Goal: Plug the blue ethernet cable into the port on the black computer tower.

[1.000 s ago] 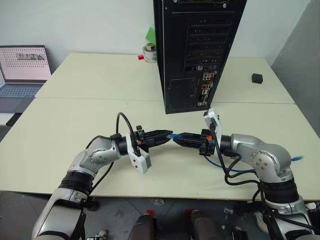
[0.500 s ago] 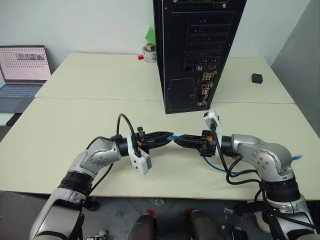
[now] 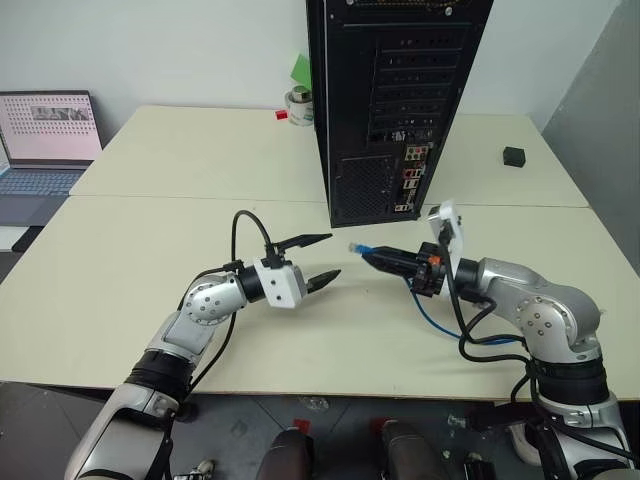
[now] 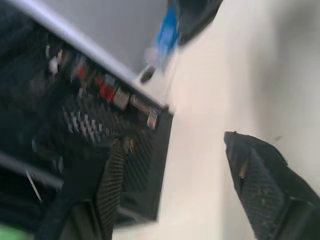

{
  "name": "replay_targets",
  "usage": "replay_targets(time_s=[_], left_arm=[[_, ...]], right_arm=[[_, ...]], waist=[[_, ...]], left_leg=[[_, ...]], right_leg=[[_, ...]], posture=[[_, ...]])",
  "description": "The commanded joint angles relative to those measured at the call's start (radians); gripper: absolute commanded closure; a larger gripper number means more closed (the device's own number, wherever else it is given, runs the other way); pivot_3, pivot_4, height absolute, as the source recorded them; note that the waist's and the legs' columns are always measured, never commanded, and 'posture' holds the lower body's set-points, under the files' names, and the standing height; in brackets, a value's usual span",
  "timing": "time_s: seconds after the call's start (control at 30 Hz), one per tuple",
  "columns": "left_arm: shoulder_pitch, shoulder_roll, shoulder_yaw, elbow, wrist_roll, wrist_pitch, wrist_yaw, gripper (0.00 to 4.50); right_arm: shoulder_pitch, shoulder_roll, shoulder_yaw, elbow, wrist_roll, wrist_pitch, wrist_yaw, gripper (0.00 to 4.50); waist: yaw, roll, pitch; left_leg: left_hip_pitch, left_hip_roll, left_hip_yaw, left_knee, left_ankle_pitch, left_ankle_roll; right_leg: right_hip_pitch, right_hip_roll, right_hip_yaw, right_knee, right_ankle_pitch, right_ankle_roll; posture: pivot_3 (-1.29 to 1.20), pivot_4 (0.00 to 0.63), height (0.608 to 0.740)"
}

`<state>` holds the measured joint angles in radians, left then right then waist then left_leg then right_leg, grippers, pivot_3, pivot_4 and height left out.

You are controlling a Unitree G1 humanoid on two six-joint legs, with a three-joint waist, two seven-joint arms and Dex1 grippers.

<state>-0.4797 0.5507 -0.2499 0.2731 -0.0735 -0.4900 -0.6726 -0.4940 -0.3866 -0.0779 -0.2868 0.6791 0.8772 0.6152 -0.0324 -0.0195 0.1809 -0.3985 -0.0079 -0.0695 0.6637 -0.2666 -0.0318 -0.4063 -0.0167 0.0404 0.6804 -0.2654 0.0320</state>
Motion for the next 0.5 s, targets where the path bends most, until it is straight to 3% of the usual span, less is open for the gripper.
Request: replay_targets(time_s=[0.03,0.23,0.5], left_arm=[[-0.006,-0.033,0.066,-0.177,-0.184,0.351,-0.001,1.23],[-0.032,-0.093,0.092,-0.32,-0.224,0.679,0.076,1.23],[-0.076,-0.155,0.128,-0.426,-0.24,0.9,0.15,1.23]], right_arm=[[-0.055,0.025,-0.016,-0.002,-0.143,-0.142,-0.156,4.49],[-0.122,0.11,0.073,0.099,-0.396,-0.256,-0.403,4.49],[-0.148,0.217,0.078,0.19,-0.509,-0.294,-0.556,4.49]], waist=[[0.0,0.0,0.0],[-0.006,0.0,0.0],[0.0,0.0,0.0]], left_leg=[[0.0,0.0,0.0,0.0,0.0,0.0],[0.001,0.001,0.0,0.0,0.0,0.0],[0.0,0.0,0.0,0.0,0.0,-0.001]], right_leg=[[0.0,0.0,0.0,0.0,0.0,0.0],[0.0,0.001,0.001,0.0,0.0,0.0],[-0.001,0.001,0.001,0.0,0.0,0.0]], posture=[[0.0,0.15,0.74],[0.0,0.15,0.74],[0.0,0.15,0.74]])
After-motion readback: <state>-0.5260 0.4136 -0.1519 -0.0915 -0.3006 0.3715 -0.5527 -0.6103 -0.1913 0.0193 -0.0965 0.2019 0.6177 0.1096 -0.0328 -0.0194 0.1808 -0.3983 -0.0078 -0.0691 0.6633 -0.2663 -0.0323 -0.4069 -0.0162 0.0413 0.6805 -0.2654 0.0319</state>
